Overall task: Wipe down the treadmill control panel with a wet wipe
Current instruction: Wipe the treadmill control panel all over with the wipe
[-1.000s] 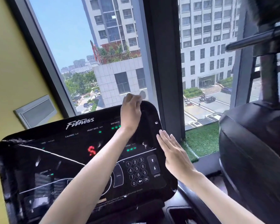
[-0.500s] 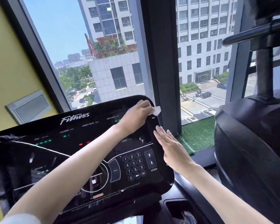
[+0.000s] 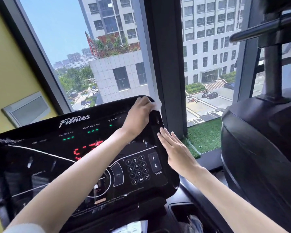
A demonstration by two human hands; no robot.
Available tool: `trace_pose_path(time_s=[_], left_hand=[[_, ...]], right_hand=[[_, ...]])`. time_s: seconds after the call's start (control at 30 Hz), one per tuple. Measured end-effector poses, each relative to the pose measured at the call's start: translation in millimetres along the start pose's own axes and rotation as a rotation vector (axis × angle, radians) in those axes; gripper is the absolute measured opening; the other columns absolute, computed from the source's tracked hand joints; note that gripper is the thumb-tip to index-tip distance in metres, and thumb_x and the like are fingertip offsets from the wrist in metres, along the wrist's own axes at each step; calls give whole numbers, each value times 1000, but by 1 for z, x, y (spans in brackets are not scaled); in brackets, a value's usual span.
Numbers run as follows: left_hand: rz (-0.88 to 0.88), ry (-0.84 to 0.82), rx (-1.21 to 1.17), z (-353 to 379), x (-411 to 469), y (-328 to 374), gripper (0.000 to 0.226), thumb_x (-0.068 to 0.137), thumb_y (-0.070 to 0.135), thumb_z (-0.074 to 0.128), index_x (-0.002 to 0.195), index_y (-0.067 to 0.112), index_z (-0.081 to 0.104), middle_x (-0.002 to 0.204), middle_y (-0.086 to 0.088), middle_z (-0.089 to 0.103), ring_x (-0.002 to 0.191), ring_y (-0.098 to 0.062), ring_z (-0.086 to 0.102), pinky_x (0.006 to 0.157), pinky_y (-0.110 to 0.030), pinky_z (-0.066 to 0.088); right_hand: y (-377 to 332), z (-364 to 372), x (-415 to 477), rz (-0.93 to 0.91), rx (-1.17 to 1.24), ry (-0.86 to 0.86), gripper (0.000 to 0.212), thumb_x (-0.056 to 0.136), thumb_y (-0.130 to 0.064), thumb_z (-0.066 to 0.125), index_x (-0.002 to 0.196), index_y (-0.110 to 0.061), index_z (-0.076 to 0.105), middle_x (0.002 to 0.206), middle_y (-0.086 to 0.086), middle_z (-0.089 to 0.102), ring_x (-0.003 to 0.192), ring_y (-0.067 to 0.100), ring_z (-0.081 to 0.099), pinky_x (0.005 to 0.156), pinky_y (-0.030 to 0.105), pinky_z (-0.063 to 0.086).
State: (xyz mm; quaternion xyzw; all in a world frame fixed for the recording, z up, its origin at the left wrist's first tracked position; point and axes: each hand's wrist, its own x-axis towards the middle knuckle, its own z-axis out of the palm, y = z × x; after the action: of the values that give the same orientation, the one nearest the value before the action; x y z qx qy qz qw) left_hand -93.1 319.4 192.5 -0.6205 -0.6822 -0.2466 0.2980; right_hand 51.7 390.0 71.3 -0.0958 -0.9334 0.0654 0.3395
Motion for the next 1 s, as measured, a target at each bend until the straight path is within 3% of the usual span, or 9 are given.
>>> trace_pose_path(time_s=[0.1,0.27,0.4,0.53,0.6,0.7,0.8,0.9,1.0], left_hand=[[228,-278,36,9,-22,11,28,81,-10,53,99,8,65,89,-4,55,84,-20,49,59,-40,51],[-80,17,-46,7,-1,-1,18,87,-5,54,94,7,67,84,-2,55,81,-19,49,66,-39,49],[196,-266,1,17,-20,16,24,83,-8,52,95,8,65,89,-3,54,84,-19,47,59,-41,50],[-120,8,-57,12,3,2,20,86,-7,54,93,6,67,85,-3,56,82,-21,50,67,-33,47],[-73,-55,-47,15,-2,11,22,85,-9,53,92,6,67,85,-4,56,81,-21,50,67,-34,48],[72,-401,-108,18,-22,32,30,82,-10,49,91,12,68,86,-3,55,80,-16,50,69,-40,49],[-117,-360,-346,10,-25,44,24,86,-5,53,98,9,69,89,-5,61,79,-17,57,75,-29,48],[-288,-403,-566,0,-29,46,22,81,0,62,99,13,68,80,0,61,71,-12,54,68,-21,46],[-563,-434,-989,-6,-38,46,26,79,-6,61,98,12,66,78,0,60,68,-12,54,60,-19,45]], right_hand=[[1,-1,1,1,-48,-22,87,55,19,65,137,3,39,146,16,34,134,27,33,108,46,21],[-3,-2,1,9,-68,-26,88,55,20,65,137,3,39,146,16,34,134,26,32,108,46,20],[-1,-4,2,7,-61,-27,86,61,17,63,140,1,34,150,14,25,138,21,19,112,40,12],[-3,-10,1,-30,-4,-41,77,78,14,46,147,-6,16,155,3,4,142,11,-1,116,28,-4],[-5,-16,1,63,139,-21,70,81,14,42,145,-9,25,153,-1,14,140,7,4,117,29,6],[-1,-26,-1,320,279,212,47,83,8,50,125,-12,55,126,2,58,125,20,46,103,35,40],[6,-35,-3,426,320,343,34,77,-6,69,103,-17,49,98,1,54,95,18,51,79,29,43],[2,-49,2,413,664,219,32,80,-12,70,100,-24,47,96,-4,57,93,9,54,75,21,47],[1,-56,10,520,818,255,22,85,-12,64,99,-21,51,101,-6,57,96,4,55,72,9,45]])
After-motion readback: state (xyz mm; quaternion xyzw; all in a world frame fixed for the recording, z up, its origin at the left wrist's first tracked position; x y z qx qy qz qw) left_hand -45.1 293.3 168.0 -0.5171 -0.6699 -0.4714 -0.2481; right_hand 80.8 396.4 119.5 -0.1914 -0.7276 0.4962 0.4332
